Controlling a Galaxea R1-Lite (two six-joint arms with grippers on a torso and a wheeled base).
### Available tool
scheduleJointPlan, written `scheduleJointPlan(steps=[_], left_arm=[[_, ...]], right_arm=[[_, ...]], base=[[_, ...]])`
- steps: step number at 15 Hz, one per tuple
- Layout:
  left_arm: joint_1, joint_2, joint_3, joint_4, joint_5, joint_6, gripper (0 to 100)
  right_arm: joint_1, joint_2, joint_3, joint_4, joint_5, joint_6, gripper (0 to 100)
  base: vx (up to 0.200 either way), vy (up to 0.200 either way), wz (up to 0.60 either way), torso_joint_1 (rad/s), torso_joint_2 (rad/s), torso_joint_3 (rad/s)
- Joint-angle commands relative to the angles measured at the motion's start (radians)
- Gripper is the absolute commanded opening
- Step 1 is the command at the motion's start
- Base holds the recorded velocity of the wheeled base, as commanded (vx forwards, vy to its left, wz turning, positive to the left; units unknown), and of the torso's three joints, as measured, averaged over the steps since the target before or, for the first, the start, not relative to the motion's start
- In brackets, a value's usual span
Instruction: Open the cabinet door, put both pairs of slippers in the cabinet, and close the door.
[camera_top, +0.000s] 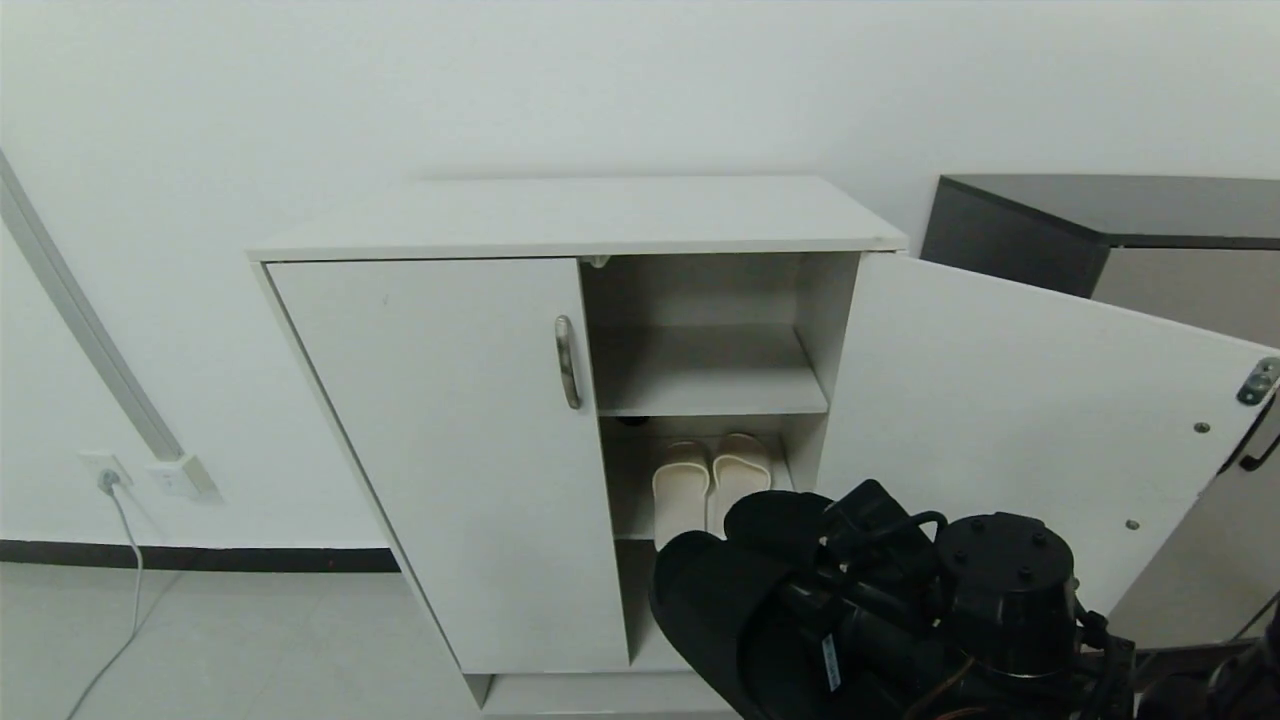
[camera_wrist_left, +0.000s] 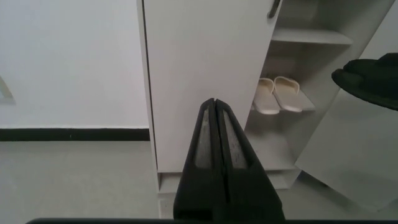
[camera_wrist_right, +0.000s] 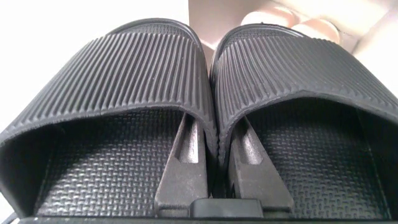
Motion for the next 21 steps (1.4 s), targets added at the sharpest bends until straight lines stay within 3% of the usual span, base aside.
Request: scheduleJointPlan(steps=[1,5,7,10,14,17,21], left_arm=[[-0.001,0.001,0.0,-0.001,0.0,0.0,0],[0.001,0.001,0.0,0.001,0.0,-0.003,0],[0.001,0.001,0.0,0.001,0.0,-0.003,0],[0.001,-0.001,0.0,0.001,0.0,-0.001,0],[0.001,0.001,0.0,0.001,0.0,0.0,0],[0.001,0.001,0.0,0.001,-0.001,0.002,0],[-0.001,0.001,0.0,0.001,-0.001,0.002,0]], right_arm=[[0.001,0.031,0.011,-0.032,0.0,-0.011,0],[-0.001,0.074,0.015,-0.108,-0.011,-0.033,0],[0.007,0.102,-0.042,-0.088,-0.094,-0.036,0],[0.041,0.143,-0.26,0.136,-0.293,0.062,0],[0.096,0.103,-0.466,0.461,-0.47,0.207,0],[0.101,0.053,-0.585,0.606,-0.534,0.211,0],[0.118,0.025,-0.78,0.763,-0.543,0.219,0]], base=[[0.0,0.0,0.0,-0.09,0.45,0.364],[0.0,0.0,0.0,-0.052,0.4,0.338],[0.0,0.0,0.0,-0.01,0.13,0.105],[0.0,0.0,0.0,0.0,0.0,0.0],[0.0,0.0,0.0,0.0,0.0,0.0],[0.0,0.0,0.0,0.0,0.0,0.0],[0.0,0.0,0.0,0.0,0.0,0.0]])
